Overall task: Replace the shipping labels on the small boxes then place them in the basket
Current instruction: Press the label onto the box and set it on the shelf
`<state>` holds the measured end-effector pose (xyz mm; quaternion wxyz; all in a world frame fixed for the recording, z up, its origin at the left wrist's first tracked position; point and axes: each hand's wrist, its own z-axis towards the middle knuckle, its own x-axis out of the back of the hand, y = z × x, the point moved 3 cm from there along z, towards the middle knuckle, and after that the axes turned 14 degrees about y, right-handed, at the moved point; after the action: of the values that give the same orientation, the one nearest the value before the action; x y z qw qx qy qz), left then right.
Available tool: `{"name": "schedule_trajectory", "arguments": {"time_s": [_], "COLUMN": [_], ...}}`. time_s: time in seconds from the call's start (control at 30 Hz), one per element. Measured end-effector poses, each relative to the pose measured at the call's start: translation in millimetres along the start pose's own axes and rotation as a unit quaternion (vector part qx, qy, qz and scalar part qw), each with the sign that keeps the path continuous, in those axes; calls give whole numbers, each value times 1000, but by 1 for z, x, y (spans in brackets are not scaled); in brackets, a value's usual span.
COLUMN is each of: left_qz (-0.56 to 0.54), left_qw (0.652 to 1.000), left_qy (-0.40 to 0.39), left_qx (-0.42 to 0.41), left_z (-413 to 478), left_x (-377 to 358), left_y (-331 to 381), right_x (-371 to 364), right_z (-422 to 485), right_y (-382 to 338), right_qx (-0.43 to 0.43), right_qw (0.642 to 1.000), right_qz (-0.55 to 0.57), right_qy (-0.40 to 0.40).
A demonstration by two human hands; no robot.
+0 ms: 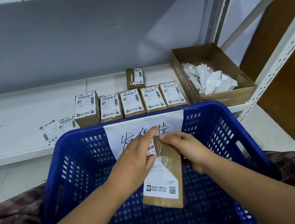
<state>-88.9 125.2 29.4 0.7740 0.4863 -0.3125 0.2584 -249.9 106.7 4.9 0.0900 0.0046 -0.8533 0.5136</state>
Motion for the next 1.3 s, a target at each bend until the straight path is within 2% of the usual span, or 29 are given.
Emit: {"name": "schedule_trajectory", "arguments": {"time_s": [0.2, 0.37, 0.5, 0.67, 0.87, 1.07, 1.3], "left_qz": [20, 7, 11, 33, 127, 123, 122], "left_qw": [998, 998, 996, 991, 977, 982, 980], "left_qy": [-14, 31, 73, 130, 148, 112, 118], "left_qx": [53, 49, 44, -2, -89, -89, -100], "left_z": [2, 4, 5, 2, 1, 0, -1], "left_x": [-3, -1, 5, 8, 6, 1, -3], "left_y": [-9, -9, -11, -6, -1, -9, -9], "right_x": [1, -3, -5, -12, -11, -10, -6], "right_z": [3, -1, -2, -4, -7, -5, 3], "right_y": [1, 6, 9, 16, 14, 13, 11], "right_qx": [14, 23, -9, -61, -82, -71, -60], "right_qw": [999, 998, 999, 997, 993, 995, 995], "right_qz": [13, 35, 48, 50, 80, 67, 59], "right_qy": [39, 36, 15, -10, 5, 36, 61]}}
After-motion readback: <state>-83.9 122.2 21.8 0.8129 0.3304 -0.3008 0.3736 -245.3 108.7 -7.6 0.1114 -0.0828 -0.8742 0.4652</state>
